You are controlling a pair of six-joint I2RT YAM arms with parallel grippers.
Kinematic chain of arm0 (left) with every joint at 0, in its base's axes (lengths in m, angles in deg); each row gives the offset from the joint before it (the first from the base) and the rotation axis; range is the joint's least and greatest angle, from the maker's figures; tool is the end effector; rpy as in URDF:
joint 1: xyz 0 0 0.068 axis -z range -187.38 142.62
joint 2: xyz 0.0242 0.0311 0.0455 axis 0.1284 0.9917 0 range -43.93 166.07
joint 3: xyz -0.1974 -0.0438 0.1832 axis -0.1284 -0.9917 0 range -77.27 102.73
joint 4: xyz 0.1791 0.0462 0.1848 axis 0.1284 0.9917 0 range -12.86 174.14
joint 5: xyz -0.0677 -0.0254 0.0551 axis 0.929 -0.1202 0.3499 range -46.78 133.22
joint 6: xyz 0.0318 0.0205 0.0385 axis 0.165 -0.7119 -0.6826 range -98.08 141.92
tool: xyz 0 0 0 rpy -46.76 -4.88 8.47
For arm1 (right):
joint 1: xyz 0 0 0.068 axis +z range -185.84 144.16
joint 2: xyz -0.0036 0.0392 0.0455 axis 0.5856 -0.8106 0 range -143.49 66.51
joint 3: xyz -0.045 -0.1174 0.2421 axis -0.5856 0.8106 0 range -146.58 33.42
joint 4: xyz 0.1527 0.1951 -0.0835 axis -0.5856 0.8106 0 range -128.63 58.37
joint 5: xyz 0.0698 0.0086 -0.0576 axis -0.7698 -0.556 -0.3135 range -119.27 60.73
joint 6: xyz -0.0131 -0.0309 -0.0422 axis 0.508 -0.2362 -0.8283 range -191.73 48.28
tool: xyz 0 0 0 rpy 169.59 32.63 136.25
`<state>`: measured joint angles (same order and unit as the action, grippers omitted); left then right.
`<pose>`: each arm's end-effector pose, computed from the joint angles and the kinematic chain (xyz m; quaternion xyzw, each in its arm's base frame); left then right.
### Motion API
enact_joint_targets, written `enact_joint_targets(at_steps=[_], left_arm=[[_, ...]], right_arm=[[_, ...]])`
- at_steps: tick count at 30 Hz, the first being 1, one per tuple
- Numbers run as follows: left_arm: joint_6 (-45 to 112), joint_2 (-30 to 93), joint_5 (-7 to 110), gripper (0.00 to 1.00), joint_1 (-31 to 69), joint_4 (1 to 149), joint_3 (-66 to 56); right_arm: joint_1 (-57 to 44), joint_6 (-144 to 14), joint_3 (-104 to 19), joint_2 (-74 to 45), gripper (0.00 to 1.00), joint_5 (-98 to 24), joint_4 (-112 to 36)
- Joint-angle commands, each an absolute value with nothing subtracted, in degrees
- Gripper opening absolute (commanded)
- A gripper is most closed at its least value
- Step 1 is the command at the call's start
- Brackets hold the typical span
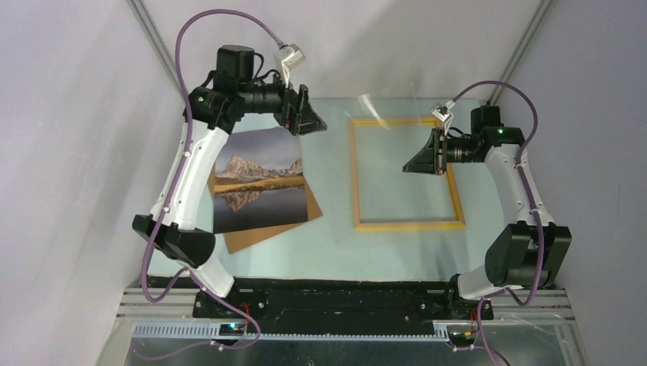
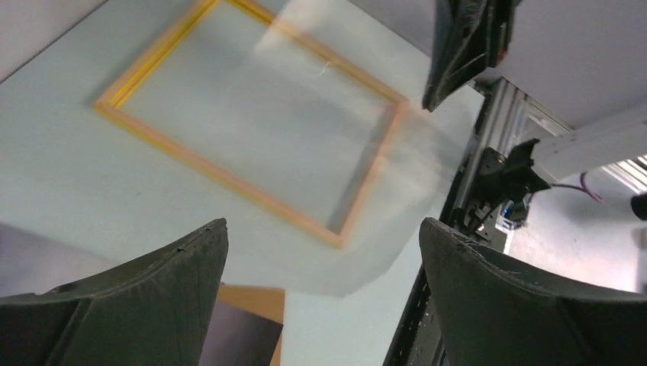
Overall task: Put the photo into the frame
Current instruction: Adjust the photo frame item.
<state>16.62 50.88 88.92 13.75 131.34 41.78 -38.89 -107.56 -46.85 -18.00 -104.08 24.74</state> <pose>0.2955 -0.1414 0.4826 0.3716 0.7324 -0.3964 0.4104 0.2767 0.0196 0.3409 -0.3330 0.7143 0.5106 0.3437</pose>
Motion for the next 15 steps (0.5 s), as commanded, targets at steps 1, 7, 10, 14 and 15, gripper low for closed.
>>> enact_joint_targets(at_steps=[1, 7, 10, 14, 15], left_arm=[[21.2, 50.2, 84.8, 1.0, 10.7, 130.3, 41.8], [25.8, 49.1, 77.8, 1.0, 7.0, 127.5, 37.5], [27.9, 49.2, 79.3, 1.0, 5.3, 125.3, 33.5], [30.6, 49.5, 82.1, 1.0, 5.1, 120.4, 26.6], [31.3, 49.6, 83.1, 1.0, 5.1, 118.8, 25.0]], right_arm=[[-40.0, -94.0, -46.6, -16.4, 0.0, -103.9, 13.3], [-40.6, -87.6, -45.3, -16.7, 0.0, -102.4, 7.5], [-41.3, -83.0, -45.0, -16.4, 0.0, -102.8, 4.6], [-41.8, -76.9, -45.0, -16.2, 0.0, -104.1, -0.1], [-41.9, -75.3, -45.0, -16.2, 0.0, -104.4, -1.4]])
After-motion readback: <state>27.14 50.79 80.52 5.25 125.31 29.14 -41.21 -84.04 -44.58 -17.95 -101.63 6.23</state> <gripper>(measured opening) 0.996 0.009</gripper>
